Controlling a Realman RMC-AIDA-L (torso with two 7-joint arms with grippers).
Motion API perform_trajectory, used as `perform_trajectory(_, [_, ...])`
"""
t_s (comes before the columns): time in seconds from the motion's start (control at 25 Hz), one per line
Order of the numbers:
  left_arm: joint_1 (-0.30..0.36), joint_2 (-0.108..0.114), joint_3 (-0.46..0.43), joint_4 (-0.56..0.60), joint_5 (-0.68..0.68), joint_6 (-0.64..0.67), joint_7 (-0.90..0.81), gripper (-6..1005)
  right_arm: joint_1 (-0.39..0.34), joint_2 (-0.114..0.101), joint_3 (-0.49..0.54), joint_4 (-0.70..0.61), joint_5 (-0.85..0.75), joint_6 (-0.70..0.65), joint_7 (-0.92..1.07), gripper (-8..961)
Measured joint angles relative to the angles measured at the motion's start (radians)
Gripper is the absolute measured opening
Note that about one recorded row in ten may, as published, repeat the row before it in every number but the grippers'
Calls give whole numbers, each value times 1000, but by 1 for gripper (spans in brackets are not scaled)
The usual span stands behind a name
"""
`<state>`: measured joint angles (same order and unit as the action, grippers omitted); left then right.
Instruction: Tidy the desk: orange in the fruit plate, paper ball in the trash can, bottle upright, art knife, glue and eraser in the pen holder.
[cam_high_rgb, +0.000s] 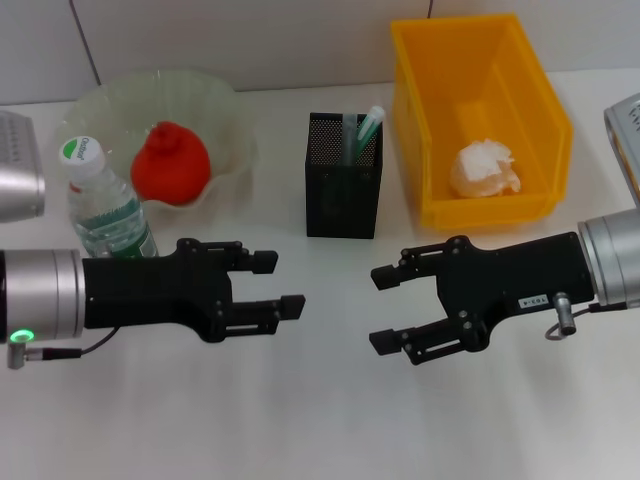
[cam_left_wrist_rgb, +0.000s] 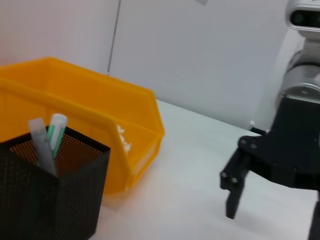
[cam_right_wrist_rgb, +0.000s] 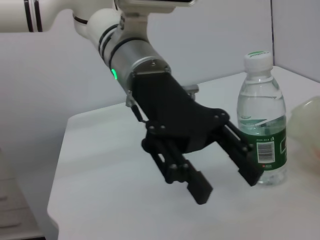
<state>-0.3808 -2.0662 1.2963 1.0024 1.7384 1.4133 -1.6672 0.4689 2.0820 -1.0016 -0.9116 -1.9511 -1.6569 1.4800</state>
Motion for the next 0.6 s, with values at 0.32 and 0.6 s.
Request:
perform_trajectory(0.32, [-14,0,5,-15,4,-28,3,667,-7,1,4,-5,0,6,10,766])
perform_trajectory(0.6, [-16,-1,-1,-15,4,-43,4,675,-8,1,10,-8,0,42,26,766])
